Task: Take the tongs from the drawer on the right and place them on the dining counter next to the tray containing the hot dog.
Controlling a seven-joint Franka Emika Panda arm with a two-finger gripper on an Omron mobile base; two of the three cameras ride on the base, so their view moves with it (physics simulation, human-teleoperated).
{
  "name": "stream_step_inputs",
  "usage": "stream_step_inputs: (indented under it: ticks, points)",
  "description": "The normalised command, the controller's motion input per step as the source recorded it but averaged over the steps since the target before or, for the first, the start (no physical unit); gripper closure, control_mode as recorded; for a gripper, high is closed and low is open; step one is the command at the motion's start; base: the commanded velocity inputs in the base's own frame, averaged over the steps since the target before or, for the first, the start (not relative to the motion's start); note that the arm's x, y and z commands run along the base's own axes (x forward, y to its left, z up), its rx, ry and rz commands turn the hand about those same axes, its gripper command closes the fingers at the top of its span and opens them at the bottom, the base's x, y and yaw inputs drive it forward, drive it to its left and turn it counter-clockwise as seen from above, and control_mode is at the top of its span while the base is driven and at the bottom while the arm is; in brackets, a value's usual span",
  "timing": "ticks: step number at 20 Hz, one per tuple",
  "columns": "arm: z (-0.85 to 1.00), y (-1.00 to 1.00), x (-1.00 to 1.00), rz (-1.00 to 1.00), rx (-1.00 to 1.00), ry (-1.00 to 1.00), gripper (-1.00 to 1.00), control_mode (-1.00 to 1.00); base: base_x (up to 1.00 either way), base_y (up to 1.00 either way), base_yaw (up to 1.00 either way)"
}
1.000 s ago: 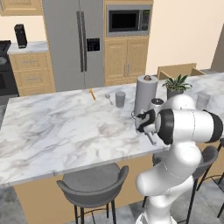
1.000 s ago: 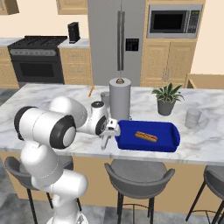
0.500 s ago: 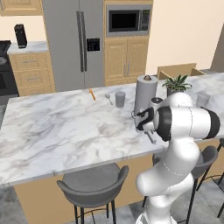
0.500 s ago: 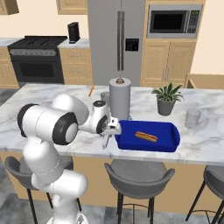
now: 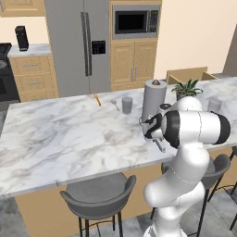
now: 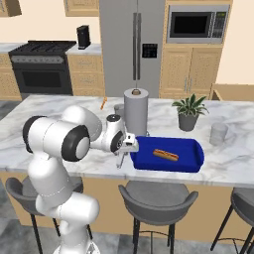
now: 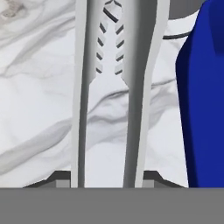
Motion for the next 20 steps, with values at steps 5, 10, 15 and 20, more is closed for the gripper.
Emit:
stream_step_inputs:
  ticks: [5,10,15,20]
  points:
    - [-0.13,0.00,0.02,0.02,-0.01,0.00,-1.00,-1.00,0.00,0.00,0.00]
    - [0.02,0.00,0.00,0.00,0.00,0.00,-1.00,-1.00,0.00,0.00,0.00]
    - [0.14,0.00,0.00,0.00,0.00,0.00,-1.00,-1.00,0.00,0.00,0.00]
    - [0.23,0.00,0.00,0.00,0.00,-0.04,-1.00,-1.00,0.00,0.00,0.00]
